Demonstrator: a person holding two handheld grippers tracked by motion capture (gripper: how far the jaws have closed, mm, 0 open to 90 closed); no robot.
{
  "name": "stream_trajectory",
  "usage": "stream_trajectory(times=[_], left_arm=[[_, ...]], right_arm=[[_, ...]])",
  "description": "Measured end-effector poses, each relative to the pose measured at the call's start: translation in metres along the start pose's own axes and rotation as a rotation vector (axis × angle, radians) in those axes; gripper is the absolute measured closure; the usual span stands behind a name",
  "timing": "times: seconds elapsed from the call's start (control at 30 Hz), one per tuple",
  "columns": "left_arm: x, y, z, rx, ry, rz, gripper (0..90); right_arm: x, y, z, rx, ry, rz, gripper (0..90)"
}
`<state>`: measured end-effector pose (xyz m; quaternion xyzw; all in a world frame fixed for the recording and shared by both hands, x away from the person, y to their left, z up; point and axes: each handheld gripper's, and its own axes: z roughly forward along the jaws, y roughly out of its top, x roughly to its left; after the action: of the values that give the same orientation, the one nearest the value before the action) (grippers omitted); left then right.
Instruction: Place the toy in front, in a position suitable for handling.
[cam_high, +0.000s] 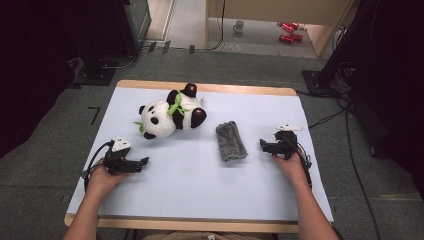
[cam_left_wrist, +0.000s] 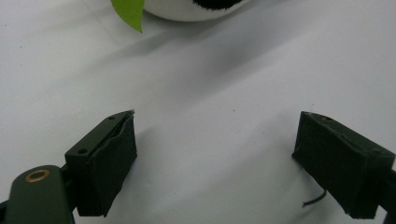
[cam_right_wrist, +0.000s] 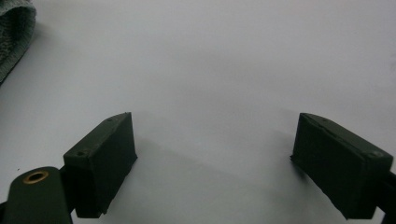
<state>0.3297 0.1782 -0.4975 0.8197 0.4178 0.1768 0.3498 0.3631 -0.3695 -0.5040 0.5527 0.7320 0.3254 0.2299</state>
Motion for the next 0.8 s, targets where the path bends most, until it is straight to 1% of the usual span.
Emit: stream_trajectory(times=[0.37,0.5,0.63,0.67,0.73,0.77,0.8], left_arm=[[-0.0003,0.0001,0.0001,0.001,0.002,0.002,12.6],[0.0008,0.0001,-0.0002,-0.002,0.001,-0.005,13.9],[0.0006,0.0003,-0.0002,-0.003,0.003,-0.004,14.1],[0.0013,0.0004,-0.0008,0.0,0.0,0.004,14.4],[0.0049,0.002,-0.0023,-0.008,0.009,-0.01,22.5],[0.0049,0.002,-0.0023,-0.008,0.009,-0.01,26.6],[0.0077,0.0029,-0.0033,-0.006,-0.01,-0.028,26.9]], right_arm=[[-0.0003,0.0001,0.0001,0.001,0.001,0.001,12.9],[-0.0002,0.0002,0.0001,0.002,0.001,0.0,13.0],[0.0003,0.0002,-0.0003,0.001,0.002,-0.004,14.1],[0.0004,0.0002,-0.0004,0.001,0.002,-0.003,14.3],[0.0015,-0.0005,-0.0021,0.003,-0.002,0.006,16.3],[0.0015,-0.0005,-0.0021,0.003,-0.002,0.006,16.3],[0.0019,-0.0001,-0.0036,0.011,-0.002,0.008,17.8]])
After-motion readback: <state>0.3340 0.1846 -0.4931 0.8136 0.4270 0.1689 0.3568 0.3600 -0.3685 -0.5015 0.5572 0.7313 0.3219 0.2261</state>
